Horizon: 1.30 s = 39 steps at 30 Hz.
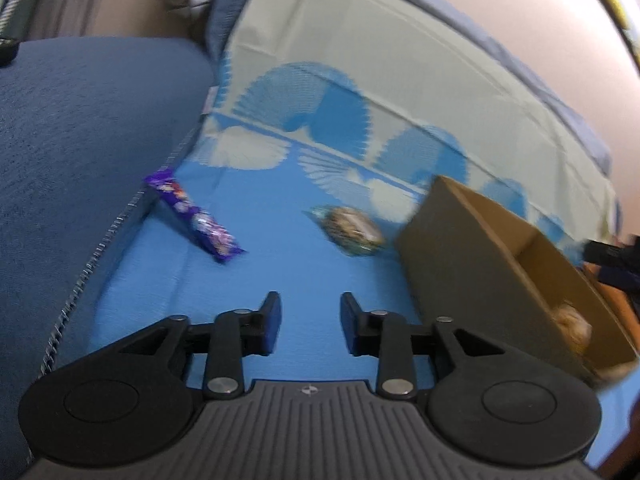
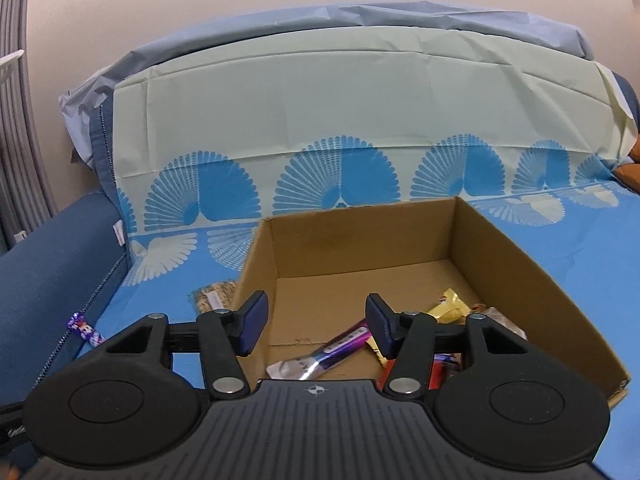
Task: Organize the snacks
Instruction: 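Grasp the purple candy bar with the left tool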
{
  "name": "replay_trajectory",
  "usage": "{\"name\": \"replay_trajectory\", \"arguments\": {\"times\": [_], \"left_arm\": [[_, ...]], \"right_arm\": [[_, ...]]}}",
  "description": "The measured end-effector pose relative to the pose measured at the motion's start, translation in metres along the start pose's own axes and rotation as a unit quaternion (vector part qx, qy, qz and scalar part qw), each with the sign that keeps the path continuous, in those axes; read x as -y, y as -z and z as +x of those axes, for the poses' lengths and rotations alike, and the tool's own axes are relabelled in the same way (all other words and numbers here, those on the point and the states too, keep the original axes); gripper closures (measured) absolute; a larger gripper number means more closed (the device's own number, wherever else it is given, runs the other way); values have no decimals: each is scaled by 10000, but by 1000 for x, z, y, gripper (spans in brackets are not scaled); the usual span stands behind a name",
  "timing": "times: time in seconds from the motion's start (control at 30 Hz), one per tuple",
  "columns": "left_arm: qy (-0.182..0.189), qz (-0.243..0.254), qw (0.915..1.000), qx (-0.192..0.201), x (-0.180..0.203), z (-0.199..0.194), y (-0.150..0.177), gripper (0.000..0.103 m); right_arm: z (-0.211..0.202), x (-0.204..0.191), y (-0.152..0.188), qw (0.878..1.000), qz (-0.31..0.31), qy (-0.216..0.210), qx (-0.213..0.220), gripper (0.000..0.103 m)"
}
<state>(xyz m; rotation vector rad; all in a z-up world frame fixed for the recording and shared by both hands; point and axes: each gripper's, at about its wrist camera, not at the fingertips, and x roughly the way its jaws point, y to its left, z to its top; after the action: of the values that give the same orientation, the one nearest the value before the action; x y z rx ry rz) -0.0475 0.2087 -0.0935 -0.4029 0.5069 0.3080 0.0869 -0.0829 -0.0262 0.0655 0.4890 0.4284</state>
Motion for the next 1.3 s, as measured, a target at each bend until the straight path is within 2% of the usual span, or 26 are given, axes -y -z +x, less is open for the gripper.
{"name": "replay_trajectory", "arguments": {"times": [0.03,0.07,0.1,0.17,0.33,0.47,0.53,0.57,0.6,0.67,0.73,0.77,0.9,0.97,1.03,1.07,1.13,1.2,1.23,1.3], "left_arm": [[-128,-38,9999,-8,-3,7,-5,60],[-265,-115,9996,2,-6,14,-10,51],[-410,-206,9989,27,-9,21,-16,36],[-801,-418,9959,102,-15,36,-29,25],[-1562,-843,9840,130,-26,75,-54,22],[-1957,-1106,9744,30,-34,103,-62,22],[-2071,-1133,9717,-45,-36,113,-62,25],[-2064,-1112,9721,-74,-36,117,-62,37],[-2016,-1074,9735,-114,-37,119,-62,59],[-1899,-931,9772,-206,-37,118,-60,82],[-1783,-695,9815,-117,-35,108,-59,99],[-1647,-609,9844,-124,-34,102,-57,103],[-790,-250,9961,-302,-34,68,-47,103],[-412,16,9982,-433,-33,48,-39,103],[-279,196,9980,-535,-33,34,-28,103],[-351,218,9977,-533,-33,29,-22,102],[-427,177,9978,-483,-33,30,-17,91],[-586,82,9973,-429,-32,36,-17,65],[-679,23,9969,-384,-30,42,-19,59],[-881,-49,9957,-284,-27,54,-26,37]], "right_arm": [[0,-1,0,10000,22,-33,-5,47],[0,-2,-1,10000,36,-70,-6,47],[0,-3,-2,9999,37,-104,4,47],[0,-7,-3,9999,-7,-128,41,46],[0,-8,-5,9998,9,-189,55,45],[3,-5,-6,9998,49,-190,33,44],[4,-4,-7,9998,64,-193,25,44],[4,-3,-7,9998,72,-191,20,44],[5,-3,-7,9998,80,-188,19,44],[6,-2,-7,9998,93,-175,12,44],[7,-2,-6,9998,108,-173,-7,44],[7,-2,-6,9998,106,-174,-9,44],[7,-5,-7,9998,77,-183,7,44],[6,-7,-6,9998,49,-192,9,44],[4,-11,-5,9998,10,-215,16,44],[3,-12,-5,9997,-11,-225,21,44],[0,-16,-5,9996,-69,-264,39,44],[-3,-20,-5,9995,-145,-289,74,44],[-5,-22,-4,9994,-191,-291,84,42],[-6,-26,-1,9992,-277,-291,60,39]]}}
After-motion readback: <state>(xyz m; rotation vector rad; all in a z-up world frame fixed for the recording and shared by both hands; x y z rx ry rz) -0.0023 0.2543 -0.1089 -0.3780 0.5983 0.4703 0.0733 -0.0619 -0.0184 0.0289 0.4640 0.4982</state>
